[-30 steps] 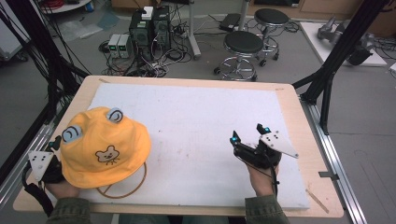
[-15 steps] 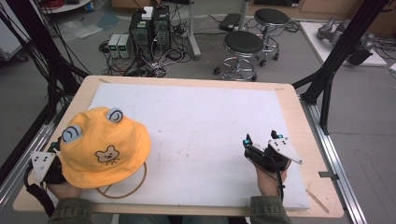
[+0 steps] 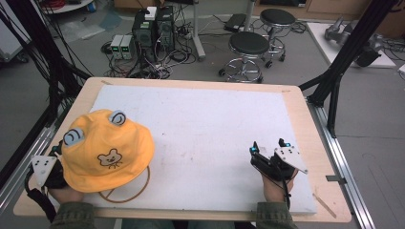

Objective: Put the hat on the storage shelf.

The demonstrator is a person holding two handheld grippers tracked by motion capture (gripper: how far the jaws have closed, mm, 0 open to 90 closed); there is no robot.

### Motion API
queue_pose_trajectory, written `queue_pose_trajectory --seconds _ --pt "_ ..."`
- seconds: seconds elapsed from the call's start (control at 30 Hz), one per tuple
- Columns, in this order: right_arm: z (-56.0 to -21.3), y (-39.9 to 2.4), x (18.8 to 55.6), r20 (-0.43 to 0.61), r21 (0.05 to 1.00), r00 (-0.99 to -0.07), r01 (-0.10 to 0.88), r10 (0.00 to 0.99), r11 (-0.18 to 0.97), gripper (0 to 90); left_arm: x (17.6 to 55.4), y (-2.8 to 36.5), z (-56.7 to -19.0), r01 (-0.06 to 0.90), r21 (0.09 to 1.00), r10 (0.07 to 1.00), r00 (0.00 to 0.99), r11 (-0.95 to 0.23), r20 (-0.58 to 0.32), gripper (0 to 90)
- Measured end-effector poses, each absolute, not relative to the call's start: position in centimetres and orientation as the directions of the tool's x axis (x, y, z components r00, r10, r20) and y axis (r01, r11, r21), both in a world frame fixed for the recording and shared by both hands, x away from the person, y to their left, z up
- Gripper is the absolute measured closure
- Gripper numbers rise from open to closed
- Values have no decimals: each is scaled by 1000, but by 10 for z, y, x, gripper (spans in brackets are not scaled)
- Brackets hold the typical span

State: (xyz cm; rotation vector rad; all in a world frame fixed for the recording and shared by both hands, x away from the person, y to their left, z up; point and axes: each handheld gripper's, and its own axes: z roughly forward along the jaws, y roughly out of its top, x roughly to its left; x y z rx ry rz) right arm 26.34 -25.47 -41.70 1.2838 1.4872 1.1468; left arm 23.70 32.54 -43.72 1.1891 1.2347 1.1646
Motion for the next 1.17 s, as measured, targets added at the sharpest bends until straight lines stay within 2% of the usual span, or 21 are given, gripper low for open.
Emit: queue_pose_trajectory --seconds 1.17 --pt "-421 -254 270 -4 962 -143 271 990 43 123 237 322 -439 22 999 999 13 36 -36 316"
